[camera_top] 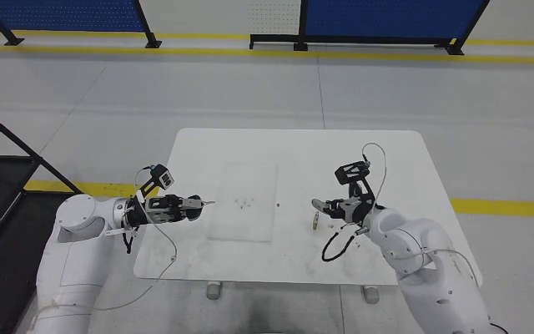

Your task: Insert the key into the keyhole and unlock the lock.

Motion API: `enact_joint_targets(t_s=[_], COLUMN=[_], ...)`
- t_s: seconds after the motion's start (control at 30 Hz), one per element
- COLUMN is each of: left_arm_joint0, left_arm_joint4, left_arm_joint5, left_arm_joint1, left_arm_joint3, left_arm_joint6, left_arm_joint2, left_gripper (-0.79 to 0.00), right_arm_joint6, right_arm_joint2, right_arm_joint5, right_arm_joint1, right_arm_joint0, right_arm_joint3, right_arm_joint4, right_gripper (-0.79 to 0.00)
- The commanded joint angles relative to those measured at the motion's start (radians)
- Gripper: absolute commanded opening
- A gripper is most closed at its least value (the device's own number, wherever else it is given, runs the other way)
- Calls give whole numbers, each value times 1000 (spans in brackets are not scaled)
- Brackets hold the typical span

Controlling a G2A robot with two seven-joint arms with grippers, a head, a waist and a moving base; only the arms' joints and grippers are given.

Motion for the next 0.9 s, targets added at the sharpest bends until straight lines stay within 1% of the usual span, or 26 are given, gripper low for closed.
enact_joint_targets(t_s=[0.0,0.1,0.27,0.37,0.87], left_arm_joint0=[0,0,0,0,0], left_arm_joint4=[0,0,0,0,0], left_arm_joint5=[0,0,0,0,0], left_arm_joint1=[0,0,0,0,0], left_arm_joint3=[0,0,0,0,0], left_arm_joint6=[0,0,0,0,0], left_arm_joint2=[0,0,0,0,0], left_gripper=[-785,-785,-785,-785,-785], right_arm_joint6=[70,134,137,115,115], right_arm_joint2=[-29,-73,-125,-131,-131], right_arm_joint5=[8,5,21,56,56], right_arm_joint1=[-4,-7,-13,-17,-17], right_arm_joint0=[37,84,122,132,132], right_arm_joint3=[32,74,133,154,154], right_arm_joint4=[23,-9,-68,-66,-66], right_gripper=[0,0,0,0,0])
